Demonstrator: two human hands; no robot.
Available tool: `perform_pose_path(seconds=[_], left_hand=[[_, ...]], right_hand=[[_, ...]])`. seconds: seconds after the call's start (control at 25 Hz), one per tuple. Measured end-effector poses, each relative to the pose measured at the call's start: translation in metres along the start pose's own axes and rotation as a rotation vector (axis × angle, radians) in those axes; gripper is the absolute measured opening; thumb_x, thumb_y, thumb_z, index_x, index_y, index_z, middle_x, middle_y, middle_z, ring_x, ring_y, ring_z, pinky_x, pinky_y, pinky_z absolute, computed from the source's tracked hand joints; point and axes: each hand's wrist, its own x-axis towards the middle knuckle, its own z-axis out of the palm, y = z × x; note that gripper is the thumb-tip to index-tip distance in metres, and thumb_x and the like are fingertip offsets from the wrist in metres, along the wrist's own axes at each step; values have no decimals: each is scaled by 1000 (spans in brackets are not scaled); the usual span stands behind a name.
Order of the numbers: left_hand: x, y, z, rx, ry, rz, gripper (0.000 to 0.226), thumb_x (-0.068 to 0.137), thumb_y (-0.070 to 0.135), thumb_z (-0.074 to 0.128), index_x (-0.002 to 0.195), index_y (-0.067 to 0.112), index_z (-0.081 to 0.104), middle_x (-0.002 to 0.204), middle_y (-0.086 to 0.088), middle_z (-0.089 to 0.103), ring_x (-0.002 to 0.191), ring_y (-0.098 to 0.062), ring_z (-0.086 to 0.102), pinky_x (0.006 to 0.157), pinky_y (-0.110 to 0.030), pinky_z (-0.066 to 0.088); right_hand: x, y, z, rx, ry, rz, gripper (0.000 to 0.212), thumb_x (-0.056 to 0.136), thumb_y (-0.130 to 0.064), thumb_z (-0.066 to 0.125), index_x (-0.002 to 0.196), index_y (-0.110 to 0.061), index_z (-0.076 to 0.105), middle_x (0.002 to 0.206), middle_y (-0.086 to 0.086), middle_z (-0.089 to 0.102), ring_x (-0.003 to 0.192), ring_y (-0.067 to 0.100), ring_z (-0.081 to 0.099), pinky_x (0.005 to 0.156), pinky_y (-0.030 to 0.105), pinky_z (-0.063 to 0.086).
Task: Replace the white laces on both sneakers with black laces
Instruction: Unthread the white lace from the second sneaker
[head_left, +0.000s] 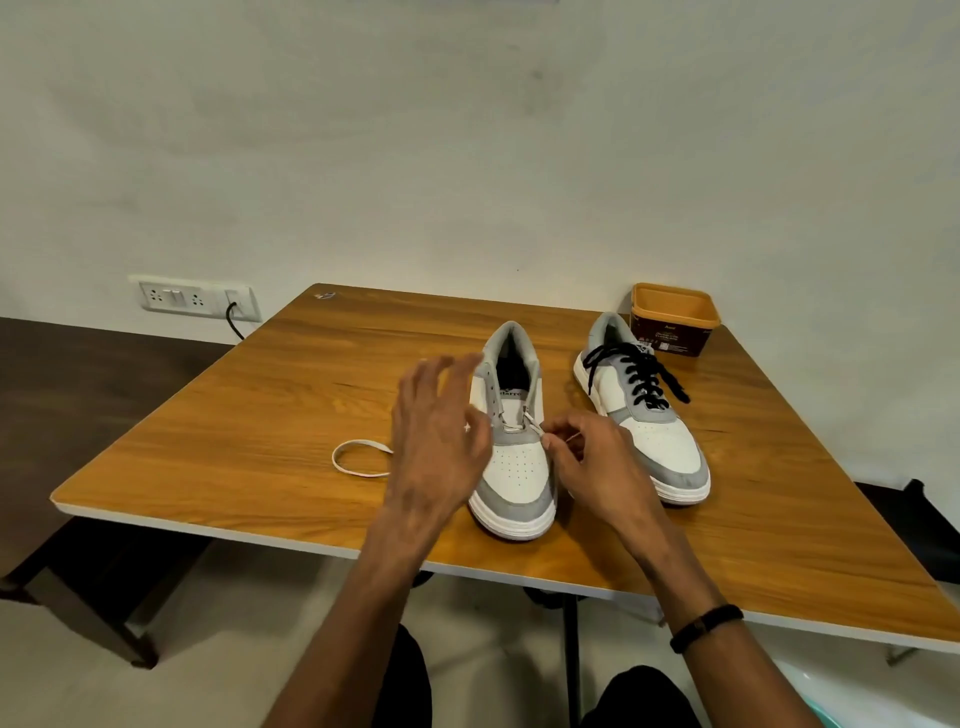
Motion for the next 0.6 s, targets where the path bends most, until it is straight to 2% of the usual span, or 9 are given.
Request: perform_pose_path(seconds=[0.08,0.12,0.2,0.36,0.48,0.6], left_hand=[[-6,15,21,16,-77,64,34,101,35,58,133,28,64,154,-6,42,149,-25,27,119,-51,37],[-8,17,30,33,-89,44,31,100,40,56,126,27,68,152,-7,43,148,-25,28,117,-51,38],[-11,17,43,33,-74,-43,36,99,49,52,119,27,72,146,-9,47,143,-26,34,110,-52,43],[-17,11,57,-12,-25,-154,41,96,62,49,118,36,72,144,-5,46,138,-24,37,103,-48,46],[-19,12,61,-107,-33,-200,43,94,66,49,121,42,71,150,-1,41,140,-22,33,106,-48,44],[-20,10,63,-115,-27,-210,38,95,65,52,121,44,70,152,1,40,143,-22,32,109,-51,42]], right_hand=[[0,-2,2,-16,11,-34,10,102,-23,66,109,-21,73,100,-8,71,86,3,63,73,24,56],[0,-2,3,-42,15,-53,6,103,-22,64,104,-21,70,97,-7,68,84,4,61,73,29,56],[1,0,9,-76,14,-76,7,106,-24,57,101,-21,59,97,-5,60,83,7,58,72,31,52],[-2,2,15,105,20,-32,8,110,-29,46,104,-28,51,97,-6,60,84,10,60,68,26,48],[0,2,18,180,134,23,7,110,-28,45,107,-28,51,108,-5,56,96,3,57,77,24,47],[8,-5,18,370,214,121,11,112,-29,42,111,-26,52,107,-4,65,99,8,67,88,33,57]])
